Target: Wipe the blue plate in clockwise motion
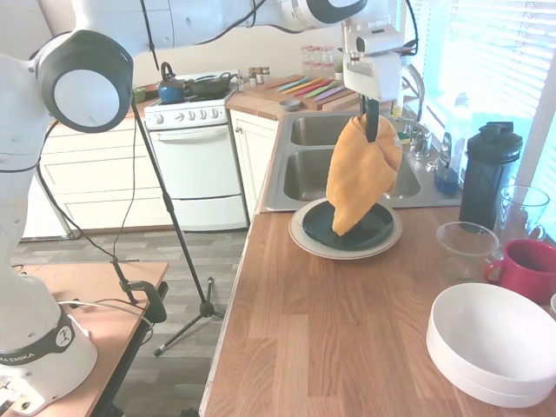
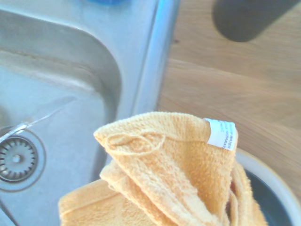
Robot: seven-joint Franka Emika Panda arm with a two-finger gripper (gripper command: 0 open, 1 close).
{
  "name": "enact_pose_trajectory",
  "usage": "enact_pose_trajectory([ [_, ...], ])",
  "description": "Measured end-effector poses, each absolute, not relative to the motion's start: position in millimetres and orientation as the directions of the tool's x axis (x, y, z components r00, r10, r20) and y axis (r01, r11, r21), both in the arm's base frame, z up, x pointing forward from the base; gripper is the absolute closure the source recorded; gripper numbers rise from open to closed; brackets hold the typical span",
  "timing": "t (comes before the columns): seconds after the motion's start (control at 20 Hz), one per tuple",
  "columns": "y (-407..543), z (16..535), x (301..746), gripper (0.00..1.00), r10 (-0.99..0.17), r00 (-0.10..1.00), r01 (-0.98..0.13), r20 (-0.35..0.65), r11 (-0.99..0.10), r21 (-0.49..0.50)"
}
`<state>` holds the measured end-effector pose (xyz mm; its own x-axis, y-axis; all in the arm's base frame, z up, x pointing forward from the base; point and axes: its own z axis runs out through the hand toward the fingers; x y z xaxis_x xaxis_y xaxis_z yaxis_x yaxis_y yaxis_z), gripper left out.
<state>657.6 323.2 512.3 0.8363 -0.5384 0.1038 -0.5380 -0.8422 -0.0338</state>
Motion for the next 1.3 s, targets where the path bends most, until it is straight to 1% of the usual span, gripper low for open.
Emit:
enact_pose_trajectory([
  [0.2,308,491,671,1.0,-0.531,0.845,-0.527,0.064,-0.848,-0.059],
  [0.4,280,455,680,1.0,-0.539,0.841,-0.537,0.048,-0.842,-0.047],
  [0.6,250,433,675,1.0,-0.54,0.84,-0.539,0.056,-0.842,-0.03],
  [0.95,218,409,639,1.0,-0.506,0.858,-0.508,0.09,-0.861,0.009],
  [1.3,198,366,581,1.0,-0.46,0.88,-0.469,0.116,-0.881,0.06],
])
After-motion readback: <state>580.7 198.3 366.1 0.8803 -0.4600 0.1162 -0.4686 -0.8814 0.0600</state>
